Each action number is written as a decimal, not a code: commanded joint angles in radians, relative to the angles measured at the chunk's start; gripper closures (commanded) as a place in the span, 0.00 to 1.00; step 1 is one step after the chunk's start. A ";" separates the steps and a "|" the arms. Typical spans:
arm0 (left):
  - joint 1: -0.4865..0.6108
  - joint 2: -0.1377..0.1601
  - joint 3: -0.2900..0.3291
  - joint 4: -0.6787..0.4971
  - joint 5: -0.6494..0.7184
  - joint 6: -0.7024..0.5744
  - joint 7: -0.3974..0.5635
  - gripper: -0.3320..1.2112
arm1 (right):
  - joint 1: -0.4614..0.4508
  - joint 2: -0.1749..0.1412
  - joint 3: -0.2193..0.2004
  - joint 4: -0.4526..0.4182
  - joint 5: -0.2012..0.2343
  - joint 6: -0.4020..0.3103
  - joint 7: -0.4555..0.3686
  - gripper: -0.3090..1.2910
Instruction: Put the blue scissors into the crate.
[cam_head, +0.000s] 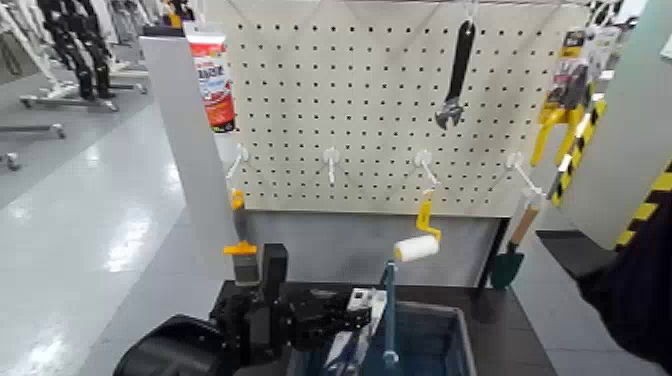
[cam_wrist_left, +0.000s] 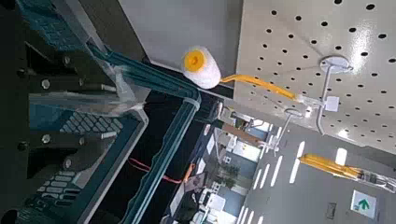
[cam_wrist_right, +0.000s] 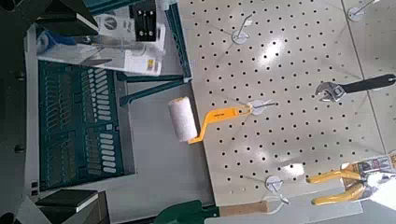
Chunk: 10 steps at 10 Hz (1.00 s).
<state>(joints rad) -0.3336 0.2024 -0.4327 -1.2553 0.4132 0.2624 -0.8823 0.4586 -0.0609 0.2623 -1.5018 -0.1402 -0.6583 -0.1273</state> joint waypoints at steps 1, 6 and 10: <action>0.001 0.000 0.009 -0.009 -0.001 -0.008 -0.001 0.22 | 0.000 0.000 -0.002 0.000 -0.001 -0.001 0.000 0.24; 0.056 -0.001 0.055 -0.076 -0.048 -0.052 0.068 0.22 | 0.005 -0.004 -0.002 -0.003 -0.009 -0.006 0.003 0.24; 0.231 -0.011 0.184 -0.234 -0.175 -0.127 0.244 0.23 | 0.023 -0.007 -0.012 -0.038 -0.006 0.042 -0.005 0.24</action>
<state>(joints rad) -0.1334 0.1990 -0.2768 -1.4612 0.2727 0.1459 -0.6366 0.4791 -0.0691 0.2525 -1.5366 -0.1459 -0.6208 -0.1321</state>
